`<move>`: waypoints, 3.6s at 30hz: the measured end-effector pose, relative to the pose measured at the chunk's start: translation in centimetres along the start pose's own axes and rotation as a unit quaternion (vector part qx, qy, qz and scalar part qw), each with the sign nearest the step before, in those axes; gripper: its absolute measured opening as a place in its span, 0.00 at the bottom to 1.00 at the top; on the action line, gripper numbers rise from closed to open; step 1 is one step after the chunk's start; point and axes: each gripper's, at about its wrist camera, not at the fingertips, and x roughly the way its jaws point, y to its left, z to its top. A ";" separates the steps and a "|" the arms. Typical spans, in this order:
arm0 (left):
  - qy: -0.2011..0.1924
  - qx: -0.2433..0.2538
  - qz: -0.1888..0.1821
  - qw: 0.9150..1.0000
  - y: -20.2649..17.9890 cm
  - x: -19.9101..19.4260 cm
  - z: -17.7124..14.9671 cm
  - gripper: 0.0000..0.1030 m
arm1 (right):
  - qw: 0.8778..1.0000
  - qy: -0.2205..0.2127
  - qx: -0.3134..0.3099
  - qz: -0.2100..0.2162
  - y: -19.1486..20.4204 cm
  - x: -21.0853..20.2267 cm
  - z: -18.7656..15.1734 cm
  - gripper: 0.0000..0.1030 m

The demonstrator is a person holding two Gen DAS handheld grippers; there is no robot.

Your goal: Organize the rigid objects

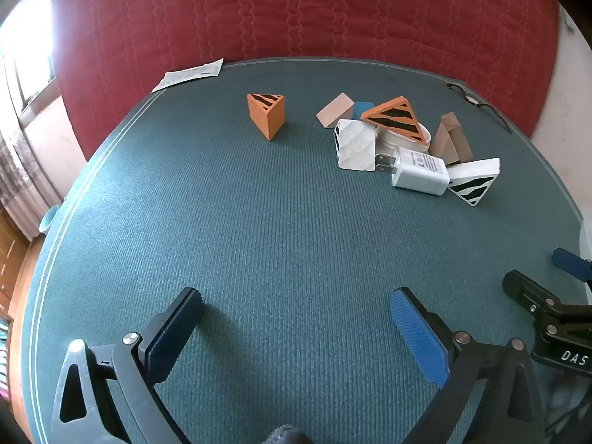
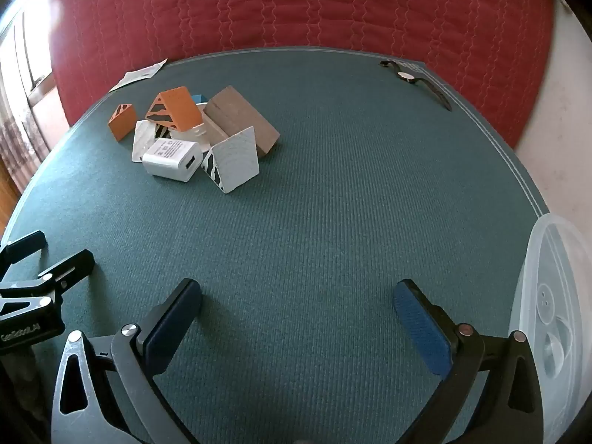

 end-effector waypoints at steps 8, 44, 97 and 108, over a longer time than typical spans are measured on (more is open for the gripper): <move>0.001 0.001 0.002 1.000 0.0 0.0 0.0 1.00 | 1.000 0.002 -0.004 0.000 -0.6 -0.1 -0.1 1.00; 0.026 -0.021 0.007 0.999 3.1 2.4 4.0 0.99 | 1.000 -0.001 -0.005 0.012 0.3 -0.2 0.0 1.00; -0.033 -0.085 0.006 0.996 4.8 7.1 13.6 0.33 | 1.000 0.004 -0.013 0.015 0.5 0.0 0.6 1.00; -0.058 -0.093 -0.012 0.994 5.8 4.7 14.2 0.29 | 0.997 -0.004 0.007 0.074 1.2 0.6 4.1 0.66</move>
